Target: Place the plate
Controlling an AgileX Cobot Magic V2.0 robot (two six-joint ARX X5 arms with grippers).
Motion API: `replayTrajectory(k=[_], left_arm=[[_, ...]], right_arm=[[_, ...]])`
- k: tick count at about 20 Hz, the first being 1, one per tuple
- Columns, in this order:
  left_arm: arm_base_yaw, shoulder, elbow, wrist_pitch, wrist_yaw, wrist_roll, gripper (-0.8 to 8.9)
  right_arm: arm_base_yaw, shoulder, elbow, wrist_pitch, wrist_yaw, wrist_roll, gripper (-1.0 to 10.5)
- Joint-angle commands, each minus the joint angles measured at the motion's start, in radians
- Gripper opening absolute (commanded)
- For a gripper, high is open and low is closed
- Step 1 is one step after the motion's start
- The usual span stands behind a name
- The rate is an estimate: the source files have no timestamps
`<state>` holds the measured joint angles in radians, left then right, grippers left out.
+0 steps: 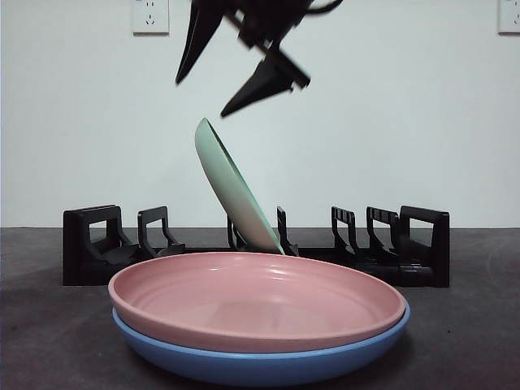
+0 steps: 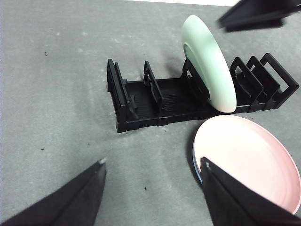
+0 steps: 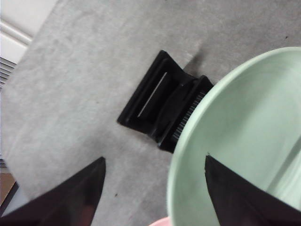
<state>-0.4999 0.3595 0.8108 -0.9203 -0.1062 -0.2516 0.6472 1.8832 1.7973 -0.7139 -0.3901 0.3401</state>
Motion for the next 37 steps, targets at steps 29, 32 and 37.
replayTrajectory(k=[29, 32, 37], left_arm=[[-0.003, 0.003, 0.014, 0.008, -0.055, -0.031, 3.08], [-0.003, 0.003, 0.014, 0.008, -0.056, -0.050, 3.09], [-0.003, 0.003, 0.014, 0.008, -0.059, -0.084, 3.09]], right_arm=[[0.099, -0.547, -0.242, 0.275, -0.016, -0.199, 0.1], [0.142, -0.706, -0.485, 0.464, 0.060, -0.236, 0.1], [0.270, -0.923, -0.806, 0.747, 0.197, -0.312, 0.1]])
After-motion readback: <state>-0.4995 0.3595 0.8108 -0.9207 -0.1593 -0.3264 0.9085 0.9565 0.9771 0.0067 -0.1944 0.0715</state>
